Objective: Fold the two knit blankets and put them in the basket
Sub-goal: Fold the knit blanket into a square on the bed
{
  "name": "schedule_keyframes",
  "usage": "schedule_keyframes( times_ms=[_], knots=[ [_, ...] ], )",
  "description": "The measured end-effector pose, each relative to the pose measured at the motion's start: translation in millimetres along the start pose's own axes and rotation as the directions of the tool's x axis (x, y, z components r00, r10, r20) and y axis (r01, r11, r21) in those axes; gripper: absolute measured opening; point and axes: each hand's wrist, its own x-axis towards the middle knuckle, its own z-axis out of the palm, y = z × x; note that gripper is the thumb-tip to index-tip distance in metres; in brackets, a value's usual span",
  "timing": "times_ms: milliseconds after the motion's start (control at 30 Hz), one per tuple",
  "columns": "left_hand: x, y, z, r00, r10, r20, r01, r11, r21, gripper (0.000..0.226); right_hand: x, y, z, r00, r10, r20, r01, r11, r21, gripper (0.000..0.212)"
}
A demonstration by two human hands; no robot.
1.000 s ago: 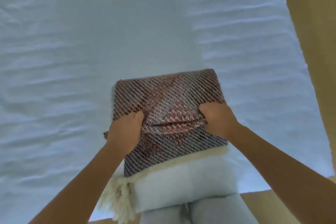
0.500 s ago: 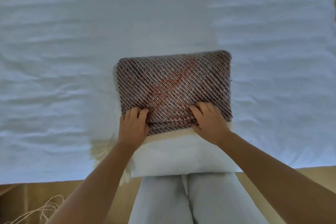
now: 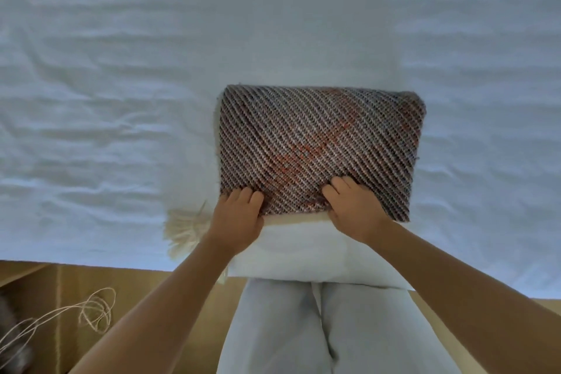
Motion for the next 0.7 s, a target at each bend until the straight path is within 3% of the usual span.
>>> schedule_keyframes(
  times_ms=[133, 300, 367, 500, 633, 700],
  knots=[
    [16, 2, 13, 0.991, -0.067, 0.112, 0.057, 0.994, 0.092, 0.061, 1, 3, 13, 0.995, 0.091, -0.03, -0.092, 0.994, -0.052, 0.047],
    [37, 2, -9, 0.961, -0.176, 0.212, 0.166, 0.984, 0.066, 0.038, 5, 6, 9, 0.995, 0.046, -0.086, -0.054, 0.993, -0.102, 0.039],
    [33, 10, -17, 0.96, -0.13, 0.246, 0.142, 0.989, -0.034, 0.035, 5, 12, 7, 0.99, 0.07, -0.123, -0.083, 0.991, -0.1, 0.037],
    [-2, 39, -21, 0.961, 0.038, 0.274, -0.017, 0.997, -0.078, 0.031, -10, 20, 11, 0.985, 0.074, -0.156, -0.087, 0.993, -0.076, 0.037],
    [-3, 32, 1, 0.92, -0.196, 0.339, 0.199, 0.98, 0.028, 0.035, -24, 12, 15, 1.0, 0.018, -0.02, -0.018, 1.0, -0.005, 0.039],
    [5, 33, 3, 0.894, -0.249, 0.372, 0.238, 0.968, 0.075, 0.035, -23, 14, 5, 0.999, 0.029, -0.014, -0.027, 0.991, 0.133, 0.03]
  ],
)
